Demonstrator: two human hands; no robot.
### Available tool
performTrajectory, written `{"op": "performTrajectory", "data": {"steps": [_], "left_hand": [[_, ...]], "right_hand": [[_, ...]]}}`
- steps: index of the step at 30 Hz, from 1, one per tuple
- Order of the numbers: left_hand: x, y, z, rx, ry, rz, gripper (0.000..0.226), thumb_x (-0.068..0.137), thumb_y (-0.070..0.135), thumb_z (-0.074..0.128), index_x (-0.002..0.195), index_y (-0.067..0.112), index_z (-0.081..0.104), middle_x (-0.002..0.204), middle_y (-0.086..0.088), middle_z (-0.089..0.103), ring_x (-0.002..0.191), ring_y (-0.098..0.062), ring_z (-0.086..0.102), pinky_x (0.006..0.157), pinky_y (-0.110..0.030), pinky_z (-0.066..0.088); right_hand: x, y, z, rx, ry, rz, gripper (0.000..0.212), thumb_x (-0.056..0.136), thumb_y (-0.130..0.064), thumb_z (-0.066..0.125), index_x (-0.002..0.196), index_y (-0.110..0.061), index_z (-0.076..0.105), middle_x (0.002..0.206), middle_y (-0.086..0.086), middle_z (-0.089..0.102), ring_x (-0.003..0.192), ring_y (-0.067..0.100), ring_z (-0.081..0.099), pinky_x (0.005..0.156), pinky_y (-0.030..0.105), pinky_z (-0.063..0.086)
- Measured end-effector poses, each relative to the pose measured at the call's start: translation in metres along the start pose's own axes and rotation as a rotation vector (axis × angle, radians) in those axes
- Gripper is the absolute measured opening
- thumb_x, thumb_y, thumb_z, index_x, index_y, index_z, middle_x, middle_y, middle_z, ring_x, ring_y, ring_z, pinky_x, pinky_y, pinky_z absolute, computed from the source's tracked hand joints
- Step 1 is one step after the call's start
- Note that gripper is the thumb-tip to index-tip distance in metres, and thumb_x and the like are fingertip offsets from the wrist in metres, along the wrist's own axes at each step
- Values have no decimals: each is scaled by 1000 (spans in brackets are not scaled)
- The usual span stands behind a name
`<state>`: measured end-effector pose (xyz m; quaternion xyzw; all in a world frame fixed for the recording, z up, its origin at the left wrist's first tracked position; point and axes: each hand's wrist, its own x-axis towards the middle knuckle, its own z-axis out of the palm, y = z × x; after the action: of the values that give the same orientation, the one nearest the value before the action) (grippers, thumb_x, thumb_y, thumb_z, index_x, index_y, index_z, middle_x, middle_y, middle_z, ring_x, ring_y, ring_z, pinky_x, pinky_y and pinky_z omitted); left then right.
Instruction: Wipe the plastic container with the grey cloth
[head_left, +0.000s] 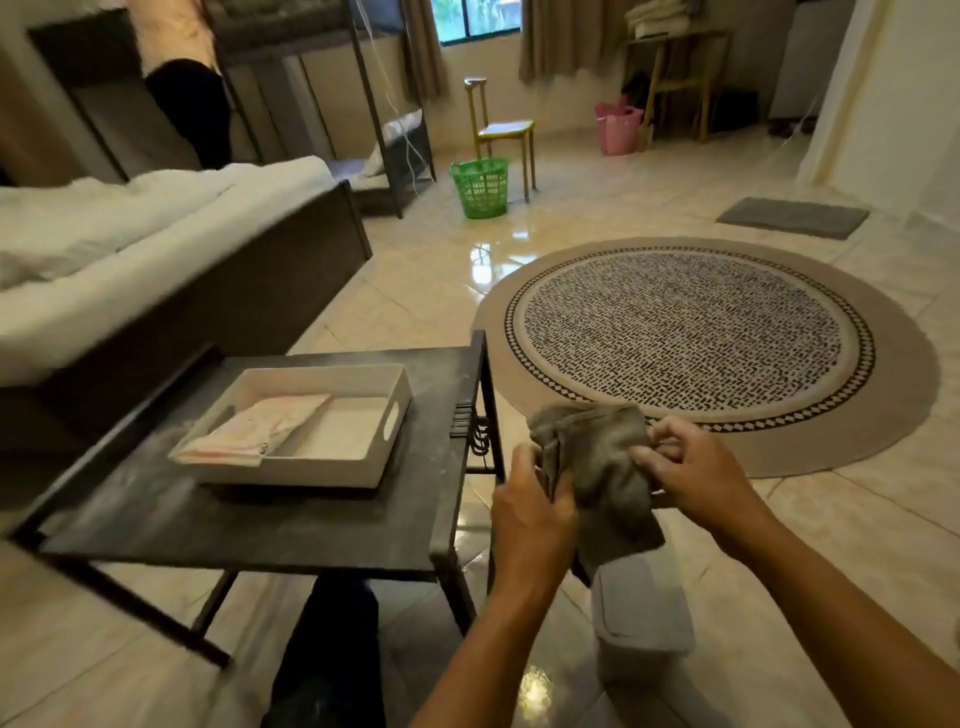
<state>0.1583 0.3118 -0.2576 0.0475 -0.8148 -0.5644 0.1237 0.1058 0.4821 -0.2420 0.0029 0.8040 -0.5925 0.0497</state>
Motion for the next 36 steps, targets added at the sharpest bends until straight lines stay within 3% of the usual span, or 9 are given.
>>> {"op": "performTrajectory", "data": {"steps": [5, 14, 21, 24, 27, 29, 31, 33, 36], "left_hand": [[24, 48, -99, 86, 94, 86, 23, 92, 23, 68, 105, 32, 52, 95, 16, 60, 88, 0, 61, 69, -14, 48], [103, 40, -253, 438, 247, -80, 19, 79, 17, 79, 96, 15, 70, 94, -7, 71, 88, -23, 64, 72, -32, 48], [149, -15, -285, 468, 157, -220, 23, 74, 15, 83, 92, 5, 72, 90, -12, 72, 86, -24, 67, 58, -30, 46], [158, -34, -279, 578, 58, -233, 34, 74, 21, 84, 94, -2, 69, 85, -14, 70, 76, -24, 63, 55, -30, 43], [161, -45, -270, 751, 31, -176, 43, 73, 30, 84, 101, 4, 65, 97, -12, 68, 89, -29, 63, 70, -35, 50], [161, -48, -267, 948, 109, -26, 58, 74, 35, 83, 120, 11, 59, 118, -10, 58, 109, -28, 54, 87, -39, 48], [161, -46, -266, 1023, 115, 158, 61, 77, 36, 81, 129, 17, 57, 128, -6, 54, 116, -26, 49, 93, -39, 45], [161, -42, -263, 1078, -33, 261, 52, 81, 37, 77, 128, 23, 61, 131, -1, 56, 118, -22, 49, 96, -39, 41], [158, -40, -256, 1192, -294, 164, 34, 87, 42, 68, 119, 33, 67, 118, 7, 66, 113, -19, 55, 99, -43, 35]], "right_hand": [[1, -90, 43, 23, -69, -204, 9, 93, -8, 63, 101, -5, 59, 91, 9, 70, 80, 18, 72, 53, 22, 58], [40, -166, 180, -82, -187, -278, 13, 87, -3, 71, 95, 1, 61, 87, 16, 69, 71, 25, 75, 66, 40, 64], [80, -157, 243, -490, -103, -301, 13, 81, -15, 77, 82, -13, 64, 89, 8, 70, 83, 23, 68, 72, 35, 57], [90, -144, 256, -637, -41, -264, 18, 79, -19, 77, 92, -12, 66, 94, 8, 70, 87, 25, 66, 77, 40, 58], [89, -141, 263, -818, 86, -471, 28, 78, -19, 74, 103, -17, 60, 103, 3, 60, 99, 24, 55, 87, 42, 51], [86, -142, 263, -948, -28, -654, 29, 81, -22, 72, 108, -21, 64, 109, 0, 60, 104, 22, 51, 91, 40, 45], [83, -143, 261, -1095, -234, -680, 28, 83, -31, 70, 110, -25, 67, 111, -2, 64, 108, 22, 52, 98, 41, 38], [83, -144, 260, -1200, -406, -598, 25, 85, -36, 68, 109, -27, 69, 107, -2, 67, 108, 22, 56, 103, 45, 35], [78, -141, 256, -1136, -533, -525, 26, 90, -31, 64, 114, -22, 69, 108, 2, 68, 106, 22, 60, 99, 42, 45]]}}
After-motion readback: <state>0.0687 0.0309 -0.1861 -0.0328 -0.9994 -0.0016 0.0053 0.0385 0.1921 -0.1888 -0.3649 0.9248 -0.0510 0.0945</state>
